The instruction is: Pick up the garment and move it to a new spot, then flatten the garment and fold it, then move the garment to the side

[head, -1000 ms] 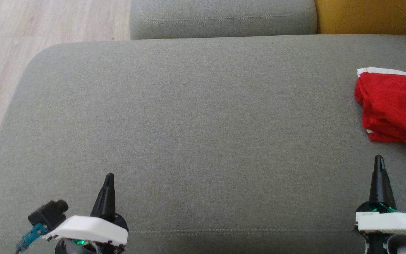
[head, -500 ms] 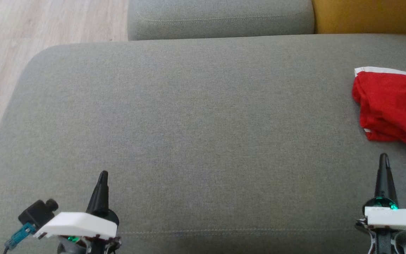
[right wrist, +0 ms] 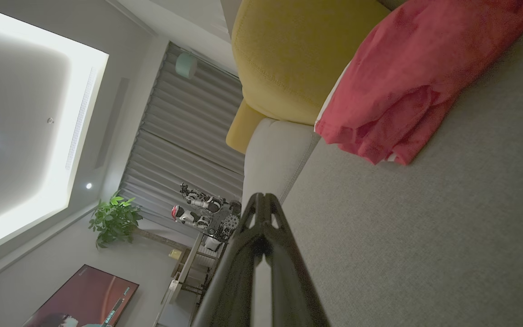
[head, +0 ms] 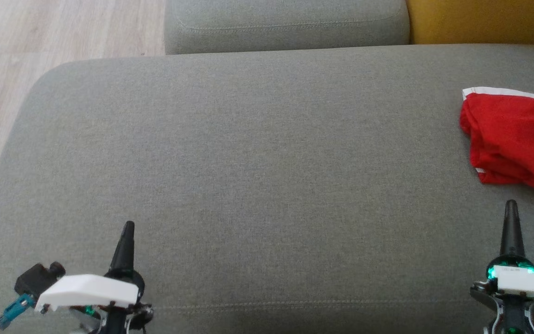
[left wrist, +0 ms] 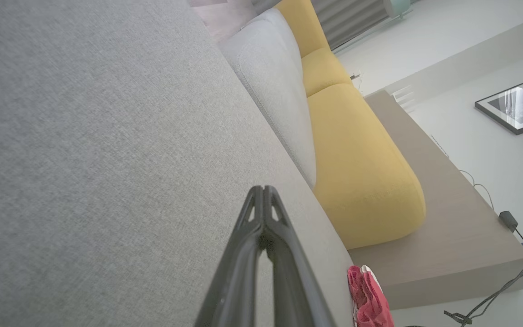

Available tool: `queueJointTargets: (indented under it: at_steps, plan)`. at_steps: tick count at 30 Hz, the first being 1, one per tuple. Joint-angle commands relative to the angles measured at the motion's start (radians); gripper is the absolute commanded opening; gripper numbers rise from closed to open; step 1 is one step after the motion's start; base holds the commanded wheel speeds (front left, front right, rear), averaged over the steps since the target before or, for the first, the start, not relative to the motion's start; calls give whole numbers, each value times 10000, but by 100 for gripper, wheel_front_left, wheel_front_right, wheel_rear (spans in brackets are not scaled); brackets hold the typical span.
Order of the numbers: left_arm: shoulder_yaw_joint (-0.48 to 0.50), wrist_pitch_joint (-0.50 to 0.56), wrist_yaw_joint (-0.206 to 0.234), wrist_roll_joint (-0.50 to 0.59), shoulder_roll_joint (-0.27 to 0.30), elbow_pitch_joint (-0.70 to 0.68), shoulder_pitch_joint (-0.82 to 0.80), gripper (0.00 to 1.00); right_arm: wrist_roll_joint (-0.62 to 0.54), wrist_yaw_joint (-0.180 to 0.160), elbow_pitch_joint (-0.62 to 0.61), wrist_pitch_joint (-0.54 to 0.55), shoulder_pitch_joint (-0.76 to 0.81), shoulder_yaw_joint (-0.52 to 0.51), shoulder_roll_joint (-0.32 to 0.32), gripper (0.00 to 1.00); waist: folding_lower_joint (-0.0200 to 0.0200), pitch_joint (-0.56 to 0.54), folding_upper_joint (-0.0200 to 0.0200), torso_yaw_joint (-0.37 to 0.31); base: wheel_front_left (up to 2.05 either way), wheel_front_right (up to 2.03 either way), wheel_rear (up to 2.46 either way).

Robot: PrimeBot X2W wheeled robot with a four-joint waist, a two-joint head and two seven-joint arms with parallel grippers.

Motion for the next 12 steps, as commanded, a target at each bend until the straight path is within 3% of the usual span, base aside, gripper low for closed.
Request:
queueJointTargets:
  at_steps: [1, 12]
  plan:
    - [388, 68, -112, -359, 158, -239, -622, 0, 393, 32, -280, 89, -540, 90, -204, 0, 0, -3, 0, -11, 0, 0, 0]
    - [697, 360, -259, -1513, 159, -93, -790, 0, 1592, 35, -197, 380, -684, -24, -208, 0, 0, -18, 0, -71, 0, 0, 0]
